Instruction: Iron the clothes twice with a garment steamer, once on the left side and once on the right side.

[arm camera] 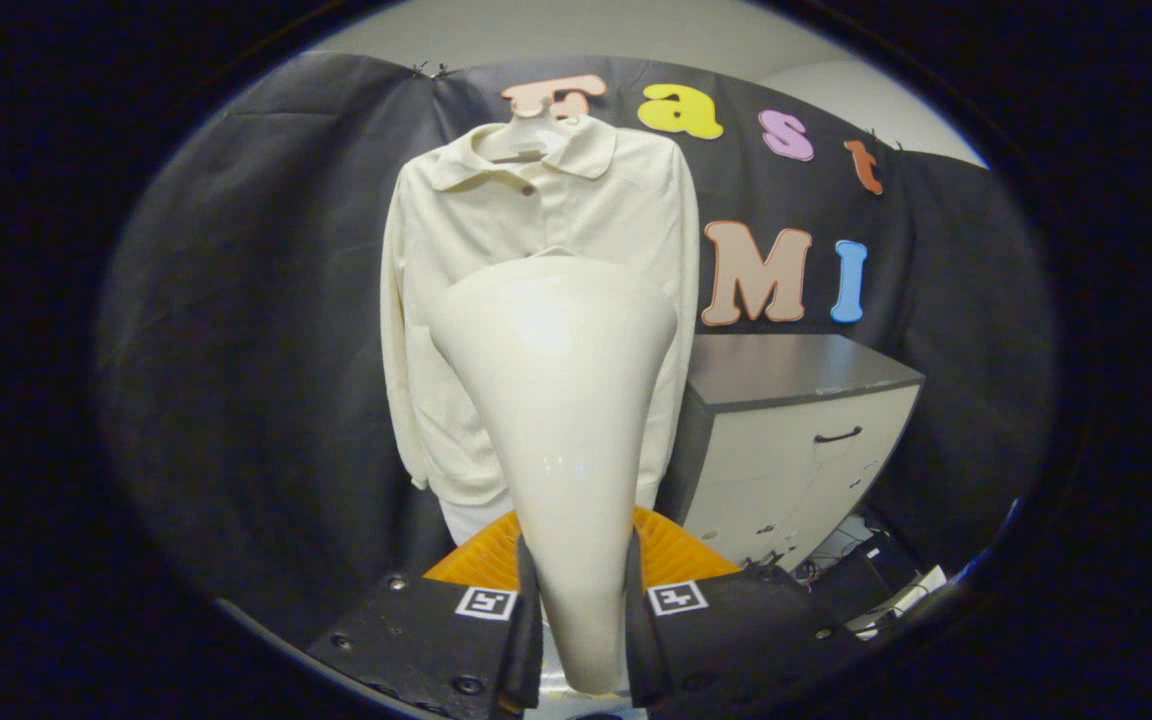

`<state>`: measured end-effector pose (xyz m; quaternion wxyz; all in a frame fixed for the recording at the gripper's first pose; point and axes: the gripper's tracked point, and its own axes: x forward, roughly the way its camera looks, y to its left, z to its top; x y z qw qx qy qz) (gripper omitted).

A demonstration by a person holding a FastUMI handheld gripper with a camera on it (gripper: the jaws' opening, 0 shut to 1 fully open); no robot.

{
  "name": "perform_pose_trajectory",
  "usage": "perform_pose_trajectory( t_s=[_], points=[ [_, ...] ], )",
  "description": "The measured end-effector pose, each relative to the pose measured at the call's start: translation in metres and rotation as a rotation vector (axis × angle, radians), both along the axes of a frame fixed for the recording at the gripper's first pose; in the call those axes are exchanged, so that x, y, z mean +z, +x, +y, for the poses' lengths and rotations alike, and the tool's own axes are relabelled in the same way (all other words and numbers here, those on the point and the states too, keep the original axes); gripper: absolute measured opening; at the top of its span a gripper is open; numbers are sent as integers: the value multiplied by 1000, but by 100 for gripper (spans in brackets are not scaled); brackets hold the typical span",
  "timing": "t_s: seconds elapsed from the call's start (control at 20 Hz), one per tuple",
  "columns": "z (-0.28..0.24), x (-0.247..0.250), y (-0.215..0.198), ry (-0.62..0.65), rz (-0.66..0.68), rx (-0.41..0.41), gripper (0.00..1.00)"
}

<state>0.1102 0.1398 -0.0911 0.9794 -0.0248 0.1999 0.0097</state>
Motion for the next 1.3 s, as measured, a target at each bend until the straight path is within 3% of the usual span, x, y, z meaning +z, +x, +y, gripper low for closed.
perform_pose_trajectory(
  t_s=[0.3, 0.8, 1.3],
  points=[
    [-23, 41, 41, -10, -64, -18, 34],
    [-38, 92, 156, 11, -113, -25, 33],
    [-37, 92, 239, 30, -61, -3, 34]
  ],
)
